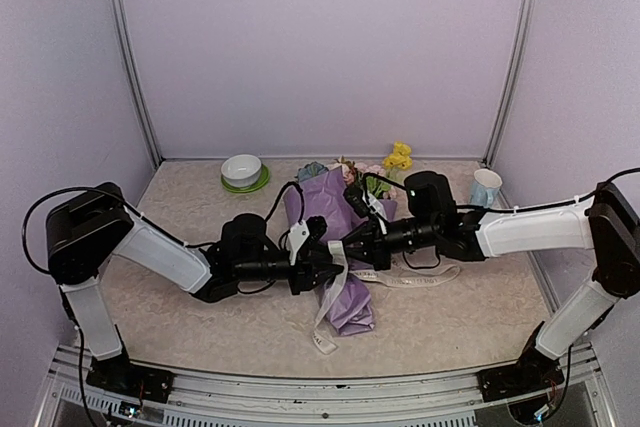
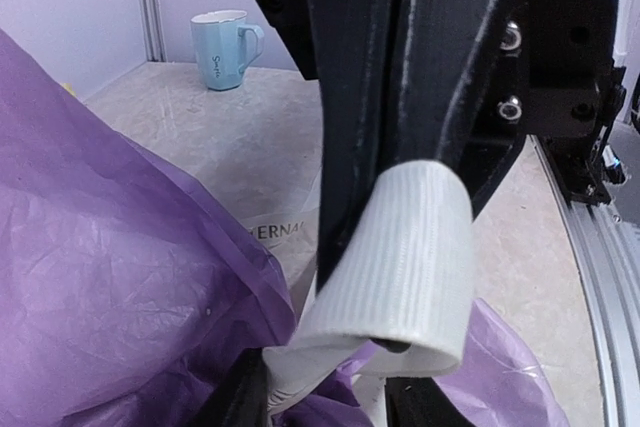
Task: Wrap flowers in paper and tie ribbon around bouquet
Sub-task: Cross the half-tied ribbon over the folded bouquet.
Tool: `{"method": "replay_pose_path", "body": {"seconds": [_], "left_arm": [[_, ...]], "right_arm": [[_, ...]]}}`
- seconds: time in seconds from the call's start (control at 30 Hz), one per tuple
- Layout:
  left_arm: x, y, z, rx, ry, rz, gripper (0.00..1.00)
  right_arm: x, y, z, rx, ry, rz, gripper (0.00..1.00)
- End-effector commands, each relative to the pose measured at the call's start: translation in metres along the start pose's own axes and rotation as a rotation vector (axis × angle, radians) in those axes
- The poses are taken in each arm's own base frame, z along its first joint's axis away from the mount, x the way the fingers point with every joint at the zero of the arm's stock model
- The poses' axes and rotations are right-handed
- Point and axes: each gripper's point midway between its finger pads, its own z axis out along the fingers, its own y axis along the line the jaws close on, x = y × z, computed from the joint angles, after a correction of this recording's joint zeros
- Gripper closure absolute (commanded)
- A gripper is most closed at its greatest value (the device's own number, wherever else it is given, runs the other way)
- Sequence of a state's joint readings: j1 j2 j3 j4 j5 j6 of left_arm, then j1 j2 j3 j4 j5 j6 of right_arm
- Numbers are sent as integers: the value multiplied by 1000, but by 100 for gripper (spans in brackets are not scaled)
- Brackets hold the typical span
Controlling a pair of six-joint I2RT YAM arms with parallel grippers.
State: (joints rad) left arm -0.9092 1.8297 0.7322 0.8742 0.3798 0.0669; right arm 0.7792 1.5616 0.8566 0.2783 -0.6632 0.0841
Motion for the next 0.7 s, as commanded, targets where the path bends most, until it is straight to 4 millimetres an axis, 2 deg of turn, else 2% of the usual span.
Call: {"method": "replay_pose_path", "body": {"seconds": [0.0, 0.1, 0.17, 0.2, 0.27, 0.37, 0.43, 0.53, 0.6, 0.67], "left_arm": [[-11, -4, 10, 53, -28, 9, 71], [-11, -8, 9, 70, -31, -6, 85], [-14, -7, 6, 62, -45, -10, 100], [-16, -6, 5, 55, -49, -12, 100], [-15, -4, 4, 43, -42, -18, 100], [-8, 1, 2, 3, -22, -38, 100], [-4, 5, 0, -26, -13, -41, 100], [-2, 5, -3, -41, -9, -41, 100], [-3, 2, -4, -43, -9, -34, 100], [-3, 0, -5, -53, -7, -22, 100]], "right_arm": [[0, -2, -4, -26, -7, -10, 100], [1, -6, -7, -11, -10, -6, 100], [1, -6, -7, -10, -11, -7, 100], [2, -6, -6, -13, -8, -5, 100], [7, -11, -5, 6, 14, 7, 90], [4, -27, -12, 116, 57, 5, 65], [4, -48, -31, 274, 93, 19, 53], [4, -86, -78, 571, 133, 78, 43], [19, -109, -111, 763, 197, 147, 37], [43, -124, -132, 857, 285, 240, 35]]}}
